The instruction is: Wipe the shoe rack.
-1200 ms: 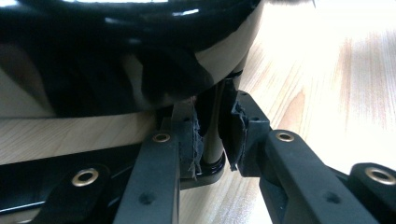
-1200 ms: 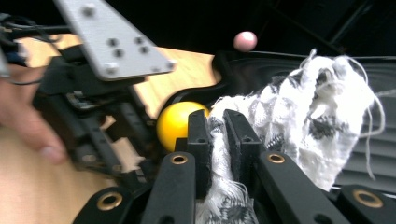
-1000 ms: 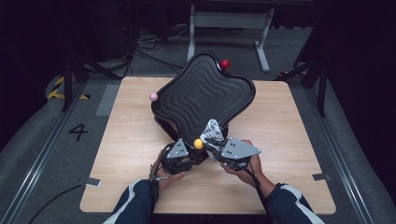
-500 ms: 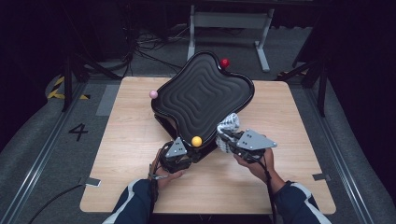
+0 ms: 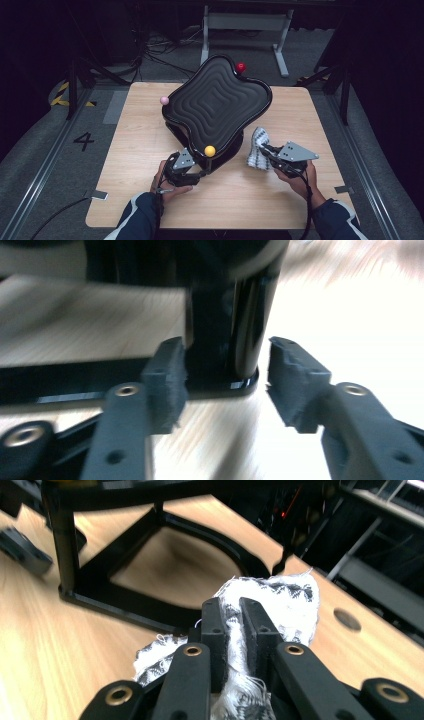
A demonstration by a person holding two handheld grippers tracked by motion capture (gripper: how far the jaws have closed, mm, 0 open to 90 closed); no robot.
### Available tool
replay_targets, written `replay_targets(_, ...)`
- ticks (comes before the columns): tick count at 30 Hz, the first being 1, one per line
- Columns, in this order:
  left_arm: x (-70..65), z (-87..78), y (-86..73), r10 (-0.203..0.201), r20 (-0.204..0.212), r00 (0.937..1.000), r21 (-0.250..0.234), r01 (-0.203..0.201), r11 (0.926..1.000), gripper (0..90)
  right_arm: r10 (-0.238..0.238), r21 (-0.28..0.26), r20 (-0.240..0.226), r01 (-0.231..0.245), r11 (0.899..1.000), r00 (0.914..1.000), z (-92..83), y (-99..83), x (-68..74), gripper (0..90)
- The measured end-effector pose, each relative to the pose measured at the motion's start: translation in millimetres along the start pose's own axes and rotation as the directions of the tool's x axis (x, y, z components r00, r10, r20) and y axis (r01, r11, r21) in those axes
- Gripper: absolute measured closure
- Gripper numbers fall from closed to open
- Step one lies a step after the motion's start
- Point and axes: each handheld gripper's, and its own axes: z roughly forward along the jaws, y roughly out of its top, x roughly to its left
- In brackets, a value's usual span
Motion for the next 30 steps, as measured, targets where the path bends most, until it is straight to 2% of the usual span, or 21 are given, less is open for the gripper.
replay_targets(1, 0.0, 0.0, 0.0, 0.000, 0.000, 1.0000, 0.000, 0.000, 1.0000, 44.3, 0.004, 0.006, -0.003, -0.004, 1.000, 1.0000, -2.3, -3.7, -1.5, 82.3)
replay_targets(2, 0.1, -5.0, -1.7, 0.002, -0.006, 1.0000, 0.028, -0.001, 0.9996, 42.5, 0.017, 0.014, -0.008, -0.017, 1.000, 0.9998, -4.3, -7.6, -2.6, 82.2)
replay_targets(5, 2.2, -14.1, -5.5, -0.002, -0.011, 0.9999, 0.050, 0.003, 0.9988, 39.6, 0.032, 0.046, -0.028, -0.030, 0.998, 0.9991, -7.3, -18.6, -4.7, 82.0)
replay_targets(7, 3.2, -20.3, -9.5, 0.001, -0.031, 0.9995, 0.080, 0.002, 0.9968, 37.1, 0.037, 0.075, -0.032, -0.034, 0.997, 0.9988, -7.2, -26.4, -4.8, 81.6)
replay_targets(9, 5.2, -27.1, -15.2, -0.010, -0.034, 0.9994, 0.106, 0.013, 0.9943, 35.7, 0.032, 0.107, -0.029, -0.028, 0.994, 0.9991, -6.3, -33.0, -4.9, 80.6)
replay_targets(11, 6.8, -30.5, -18.2, -0.010, -0.038, 0.9992, 0.110, 0.014, 0.9938, 34.7, 0.031, 0.126, -0.028, -0.027, 0.992, 0.9991, -5.6, -35.9, -5.9, 79.9)
replay_targets(13, 12.0, -40.9, -27.5, -0.038, -0.057, 0.9977, 0.120, 0.045, 0.9918, 34.2, 0.064, 0.176, -0.032, -0.057, 0.983, 0.9974, -1.7, -46.5, -11.6, 77.6)
replay_targets(15, 15.3, -46.1, -32.2, -0.071, -0.045, 0.9965, 0.110, 0.075, 0.9910, 34.2, 0.084, 0.207, -0.027, -0.077, 0.975, 0.9961, 1.0, -51.8, -14.3, 75.7)
replay_targets(19, 18.3, -47.8, -36.3, -0.082, -0.039, 0.9958, 0.122, 0.087, 0.9887, 33.5, 0.101, 0.298, -0.043, -0.083, 0.951, 0.9940, 13.4, -65.8, -17.0, 71.9)
replay_targets(22, 19.3, -45.9, -36.5, -0.084, -0.042, 0.9956, 0.131, 0.089, 0.9873, 32.9, 0.126, 0.285, -0.049, -0.107, 0.953, 0.9908, 14.8, -68.3, -17.6, 71.5)
replay_targets(25, 21.9, -41.8, -38.0, -0.087, -0.025, 0.9959, 0.140, 0.089, 0.9861, 32.4, 0.157, 0.288, -0.057, -0.134, 0.948, 0.9859, 16.4, -69.0, -20.2, 70.5)
replay_targets(27, 24.2, -38.9, -39.8, -0.089, -0.031, 0.9955, 0.163, 0.093, 0.9821, 31.3, 0.219, 0.280, -0.073, -0.191, 0.941, 0.9729, 18.9, -70.9, -24.4, 68.0)
replay_targets(28, 24.7, -37.7, -40.8, -0.092, -0.031, 0.9953, 0.159, 0.096, 0.9826, 30.3, 0.239, 0.273, -0.076, -0.211, 0.939, 0.9680, 21.0, -71.6, -25.6, 67.1)
replay_targets(30, 27.4, -37.5, -41.0, -0.086, -0.036, 0.9956, 0.156, 0.091, 0.9836, 29.0, 0.247, 0.272, -0.077, -0.218, 0.937, 0.9659, 26.3, -69.5, -25.6, 65.4)
